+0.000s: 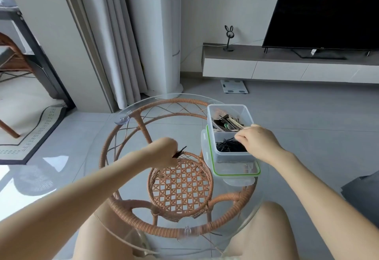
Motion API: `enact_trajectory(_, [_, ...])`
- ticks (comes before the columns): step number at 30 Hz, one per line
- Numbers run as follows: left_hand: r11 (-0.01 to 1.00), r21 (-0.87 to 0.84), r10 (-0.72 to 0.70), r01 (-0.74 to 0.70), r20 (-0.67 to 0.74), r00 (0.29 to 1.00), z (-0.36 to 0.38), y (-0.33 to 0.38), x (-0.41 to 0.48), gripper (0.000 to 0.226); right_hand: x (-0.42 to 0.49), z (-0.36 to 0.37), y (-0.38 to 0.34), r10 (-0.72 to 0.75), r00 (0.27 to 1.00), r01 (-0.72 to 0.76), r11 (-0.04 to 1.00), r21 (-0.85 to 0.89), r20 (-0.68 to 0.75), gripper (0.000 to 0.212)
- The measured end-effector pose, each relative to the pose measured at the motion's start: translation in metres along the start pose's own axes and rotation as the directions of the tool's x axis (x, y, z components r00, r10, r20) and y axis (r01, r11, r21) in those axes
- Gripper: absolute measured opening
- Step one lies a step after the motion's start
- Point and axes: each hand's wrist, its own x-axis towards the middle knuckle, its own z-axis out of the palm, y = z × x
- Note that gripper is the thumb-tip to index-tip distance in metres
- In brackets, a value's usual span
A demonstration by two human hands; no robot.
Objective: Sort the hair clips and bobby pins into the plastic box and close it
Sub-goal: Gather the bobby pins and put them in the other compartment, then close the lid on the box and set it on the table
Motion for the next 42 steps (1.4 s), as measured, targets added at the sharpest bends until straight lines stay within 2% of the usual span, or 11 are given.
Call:
enact_trajectory(4, [0.991,-0.046,0.124,-0.127,-0.064,0.990,-0.042,0.042,0.034,0.028,-0.019,0.002,0.014,0.185,0.965,-0.160,0.977,0.144,-0.186,0.024])
enact_trajectory(9, [0.961,0.064,0.268,-0.269,0.019,0.963,-0.051,0.108,0.080,0.021,-0.041,0.010,0.020,0.354,0.904,-0.297,0.923,0.246,-0.239,0.026])
enact_trajectory(13, [0.952,0.092,0.284,-0.291,0.082,0.955,-0.039,0.122,0.100,0.030,-0.049,0.018,0.019,0.502,0.863,-0.458,0.830,0.319,-0.066,0.047])
enact_trajectory(16, [0.952,-0.026,0.304,-0.304,0.006,0.953,-0.045,0.115,0.094,0.034,-0.042,0.026,0.011,0.543,0.791,-0.572,0.492,0.656,0.282,0.048])
enact_trajectory(18, [0.955,-0.079,0.283,-0.287,-0.063,0.957,-0.050,0.103,0.084,0.031,-0.037,0.030,0.007,0.539,0.747,-0.578,0.237,0.781,0.389,0.041])
enact_trajectory(23, [0.965,-0.161,0.164,-0.207,-0.246,0.955,-0.056,0.056,0.058,0.028,-0.034,0.026,0.003,0.605,0.683,-0.515,0.000,0.857,0.409,0.033])
enact_trajectory(26, [0.973,-0.185,0.058,-0.135,-0.371,0.927,-0.052,0.022,0.045,0.030,-0.037,0.016,-0.005,0.579,0.723,-0.474,0.020,0.880,0.377,0.022])
enact_trajectory(31, [0.963,-0.251,-0.231,0.100,-0.575,0.785,-0.043,-0.024,0.020,0.043,-0.030,-0.003,-0.035,0.357,0.832,-0.509,0.186,0.840,0.425,0.023])
enact_trajectory(34, [0.915,-0.258,-0.400,0.309,-0.493,0.773,-0.021,-0.054,-0.002,0.037,-0.023,-0.002,-0.061,0.169,0.867,-0.499,0.260,0.827,0.469,0.023])
enact_trajectory(37, [0.896,-0.282,-0.425,0.344,-0.319,0.847,0.005,-0.079,-0.022,0.032,-0.014,0.012,-0.078,0.035,0.860,-0.489,0.344,0.802,0.509,0.026])
enact_trajectory(42, [0.838,-0.367,-0.488,0.404,-0.172,0.856,0.039,-0.092,-0.044,0.027,-0.010,0.031,-0.092,0.010,0.882,-0.432,0.419,0.799,0.472,0.037])
